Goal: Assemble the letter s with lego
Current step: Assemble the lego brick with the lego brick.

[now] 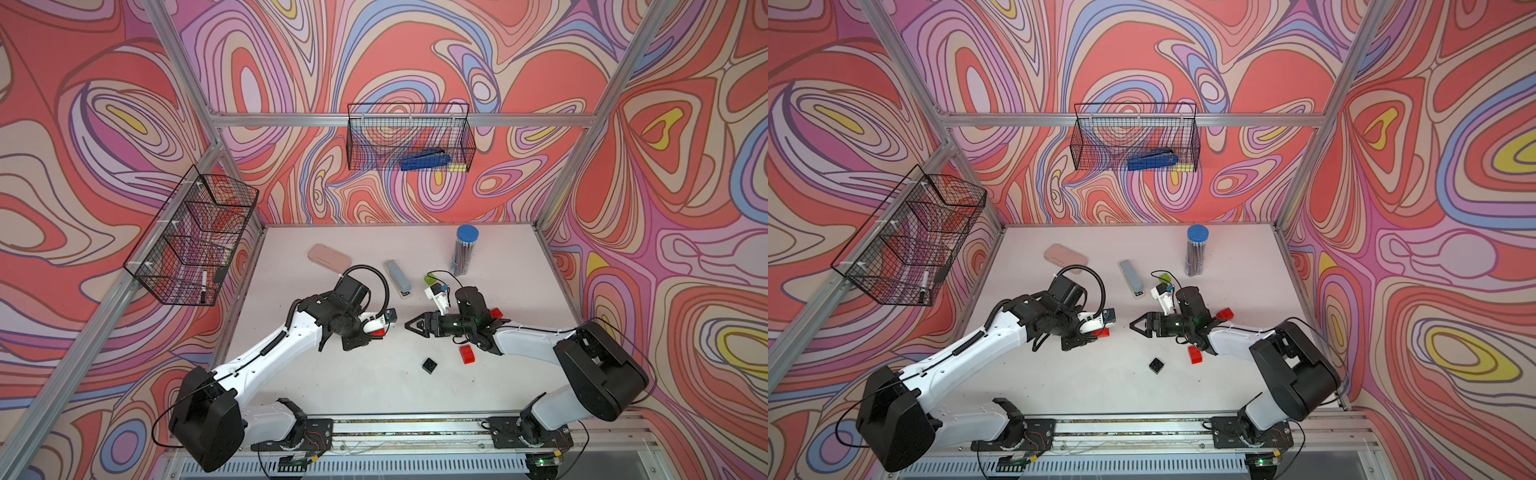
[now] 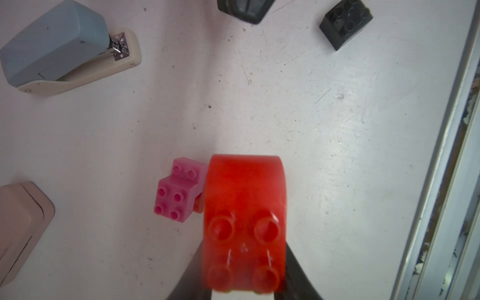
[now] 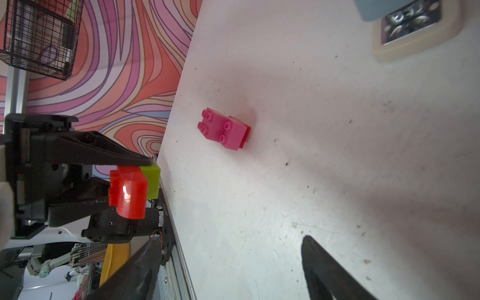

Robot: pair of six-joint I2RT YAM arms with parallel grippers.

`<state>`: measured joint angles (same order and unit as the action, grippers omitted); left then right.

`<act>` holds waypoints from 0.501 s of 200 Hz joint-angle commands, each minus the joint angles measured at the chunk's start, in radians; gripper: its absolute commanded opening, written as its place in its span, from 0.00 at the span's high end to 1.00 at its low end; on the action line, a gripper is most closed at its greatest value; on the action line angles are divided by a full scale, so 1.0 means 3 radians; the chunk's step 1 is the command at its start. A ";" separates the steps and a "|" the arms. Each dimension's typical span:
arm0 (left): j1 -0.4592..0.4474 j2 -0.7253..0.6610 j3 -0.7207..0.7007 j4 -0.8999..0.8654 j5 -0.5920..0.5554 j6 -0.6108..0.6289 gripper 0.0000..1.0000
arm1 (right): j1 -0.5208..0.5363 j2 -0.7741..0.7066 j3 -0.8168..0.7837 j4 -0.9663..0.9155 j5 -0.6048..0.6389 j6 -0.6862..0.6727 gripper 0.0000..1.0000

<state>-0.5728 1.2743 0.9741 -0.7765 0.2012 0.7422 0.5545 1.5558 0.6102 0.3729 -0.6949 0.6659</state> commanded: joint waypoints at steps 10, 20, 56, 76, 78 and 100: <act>0.0202 0.0077 0.0234 -0.0422 0.0080 0.0274 0.70 | 0.0191 0.0245 0.0256 0.0206 0.0165 0.0593 0.22; 0.0267 0.0139 0.0287 -0.0456 0.0081 0.0332 0.70 | 0.0245 0.0335 0.0286 0.0273 0.0222 0.0751 0.22; 0.0448 0.0298 0.0362 -0.0308 0.0217 0.0537 0.70 | 0.0352 0.0625 0.0300 0.0732 0.0247 0.1238 0.26; 0.0529 0.0424 0.0419 -0.0264 0.0291 0.0697 0.71 | 0.0413 0.0824 0.0323 0.0970 0.0246 0.1434 0.27; 0.0538 0.0433 0.0428 -0.0265 0.0298 0.0708 0.71 | 0.0420 0.0844 0.0323 0.1007 0.0238 0.1447 0.27; 0.0603 0.0599 0.0503 -0.0227 0.0317 0.0843 0.72 | 0.0470 0.1092 0.0362 0.1332 0.0192 0.1633 0.29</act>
<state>-0.4114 1.4120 1.0801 -0.8452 0.2584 0.9005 0.6765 1.8156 0.6914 0.6277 -0.6376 1.0569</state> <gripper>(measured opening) 0.352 0.717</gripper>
